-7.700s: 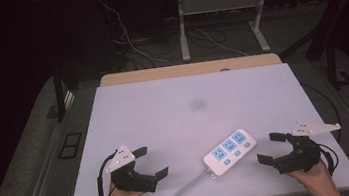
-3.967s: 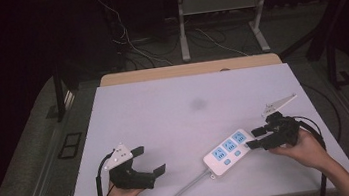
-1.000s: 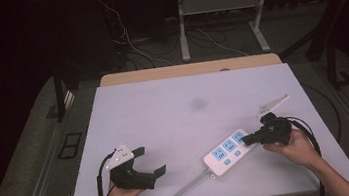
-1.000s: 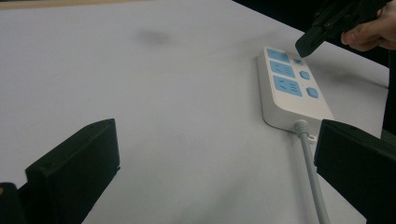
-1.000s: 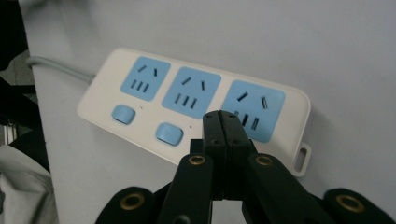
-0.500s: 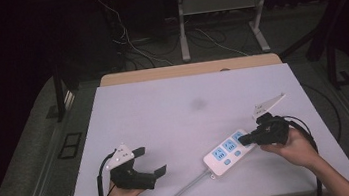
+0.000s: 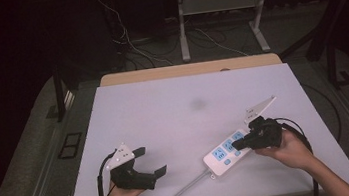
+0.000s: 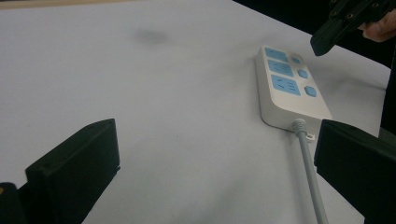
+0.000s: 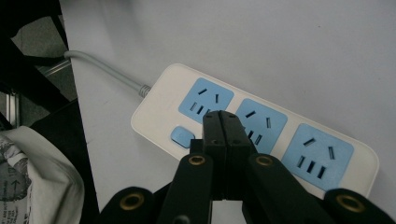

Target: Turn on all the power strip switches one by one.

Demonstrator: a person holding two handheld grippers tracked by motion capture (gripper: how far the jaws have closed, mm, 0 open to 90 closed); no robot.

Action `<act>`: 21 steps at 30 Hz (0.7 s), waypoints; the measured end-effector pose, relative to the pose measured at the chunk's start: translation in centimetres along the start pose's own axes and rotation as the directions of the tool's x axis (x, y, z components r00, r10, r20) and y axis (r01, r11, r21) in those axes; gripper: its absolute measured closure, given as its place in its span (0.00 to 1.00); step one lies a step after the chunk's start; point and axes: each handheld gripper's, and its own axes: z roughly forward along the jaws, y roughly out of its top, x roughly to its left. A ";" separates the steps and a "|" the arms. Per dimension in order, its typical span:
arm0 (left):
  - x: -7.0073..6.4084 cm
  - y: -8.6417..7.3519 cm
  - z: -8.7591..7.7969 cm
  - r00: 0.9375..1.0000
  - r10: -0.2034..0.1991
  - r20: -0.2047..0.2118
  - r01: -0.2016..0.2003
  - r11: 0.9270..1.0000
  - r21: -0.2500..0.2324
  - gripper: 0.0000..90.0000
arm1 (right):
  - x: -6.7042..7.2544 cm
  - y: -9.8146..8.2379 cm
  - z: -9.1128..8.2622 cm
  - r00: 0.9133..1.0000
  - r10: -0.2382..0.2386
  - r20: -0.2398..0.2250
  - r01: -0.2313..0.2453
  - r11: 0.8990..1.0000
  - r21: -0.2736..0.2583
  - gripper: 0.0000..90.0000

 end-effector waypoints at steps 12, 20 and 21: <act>0.1 0.0 0.0 1.000 0.001 -0.001 -0.001 1.000 0.001 0.00 | -0.2 -0.1 0.8 1.000 -0.003 -0.002 0.003 0.999 0.049 1.00; 0.1 0.0 0.0 1.000 0.003 -0.002 -0.003 1.000 0.001 0.00 | -0.6 -0.4 1.3 1.000 -0.003 0.006 0.003 0.997 0.079 1.00; 0.1 0.0 0.0 1.000 0.003 -0.001 -0.003 1.000 0.002 0.00 | -0.7 -0.5 1.3 1.000 -0.003 0.005 0.002 0.997 0.080 1.00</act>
